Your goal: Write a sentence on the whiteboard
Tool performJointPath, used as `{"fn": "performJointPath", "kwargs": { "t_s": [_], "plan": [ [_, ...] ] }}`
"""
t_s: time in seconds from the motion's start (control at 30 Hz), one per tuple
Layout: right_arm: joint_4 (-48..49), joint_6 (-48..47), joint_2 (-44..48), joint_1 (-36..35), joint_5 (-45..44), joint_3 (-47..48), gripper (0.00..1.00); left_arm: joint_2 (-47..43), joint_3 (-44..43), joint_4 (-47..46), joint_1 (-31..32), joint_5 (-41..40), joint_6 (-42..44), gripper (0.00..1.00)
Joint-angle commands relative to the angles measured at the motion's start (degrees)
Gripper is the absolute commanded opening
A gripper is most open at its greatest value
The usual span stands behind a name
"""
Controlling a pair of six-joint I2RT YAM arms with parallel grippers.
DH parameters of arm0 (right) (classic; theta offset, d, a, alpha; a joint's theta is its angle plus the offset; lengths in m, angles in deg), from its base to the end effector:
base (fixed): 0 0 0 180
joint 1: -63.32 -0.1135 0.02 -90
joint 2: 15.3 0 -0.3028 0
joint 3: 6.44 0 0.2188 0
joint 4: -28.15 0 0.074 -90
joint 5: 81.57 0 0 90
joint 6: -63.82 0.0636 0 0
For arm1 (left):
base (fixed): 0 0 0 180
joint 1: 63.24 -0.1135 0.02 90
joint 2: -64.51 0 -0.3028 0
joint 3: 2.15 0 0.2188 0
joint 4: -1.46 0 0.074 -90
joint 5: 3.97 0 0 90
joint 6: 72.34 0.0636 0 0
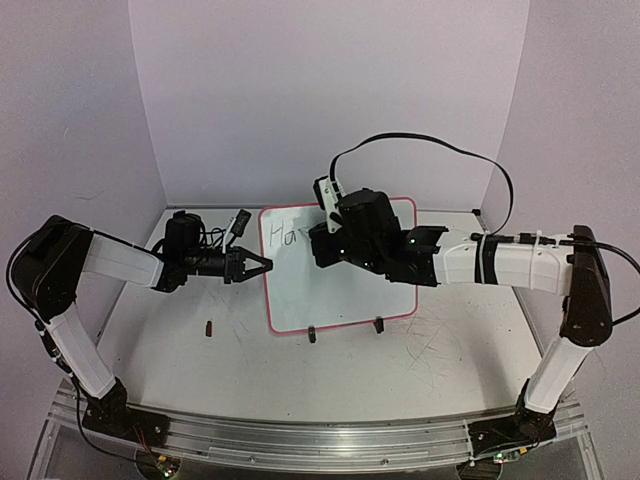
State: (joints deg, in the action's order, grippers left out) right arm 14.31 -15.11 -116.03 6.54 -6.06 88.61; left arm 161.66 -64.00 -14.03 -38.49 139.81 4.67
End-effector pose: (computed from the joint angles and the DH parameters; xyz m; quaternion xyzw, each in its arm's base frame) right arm 0.2444 0.3442 0.3440 -0.2476 0.7749 0.2340 0.5324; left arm 0.2884 -0.1895 0.2497 0.3334 0.6993 -0.5160 0.3655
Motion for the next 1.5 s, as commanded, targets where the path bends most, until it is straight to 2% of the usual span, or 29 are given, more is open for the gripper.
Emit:
{"fn": "performJointPath", "kwargs": {
  "t_s": [0.0, 0.7, 1.2, 1.47],
  "plan": [
    [0.15, 1.33, 0.78, -0.07, -0.11, 0.26, 0.0, -1.43, -0.12, 1.78, 0.48, -2.04, 2.71, 0.0],
    [-1.11, 5.81, 2.07, -2.16, 1.07, -5.18, 0.0, -1.75, -0.15, 1.89, 0.5, -1.89, 2.61, 0.0],
    [3.49, 4.42, 5.68, -1.76, 1.98, -3.07, 0.0, -1.68, -0.1, 1.9, 0.56, -1.92, 2.53, 0.0],
    [4.26, 3.69, 4.24, -0.07, 1.06, -1.74, 0.0, -2.04, 0.12, 1.88, 0.55, -1.97, 2.53, 0.0]
  ]
}}
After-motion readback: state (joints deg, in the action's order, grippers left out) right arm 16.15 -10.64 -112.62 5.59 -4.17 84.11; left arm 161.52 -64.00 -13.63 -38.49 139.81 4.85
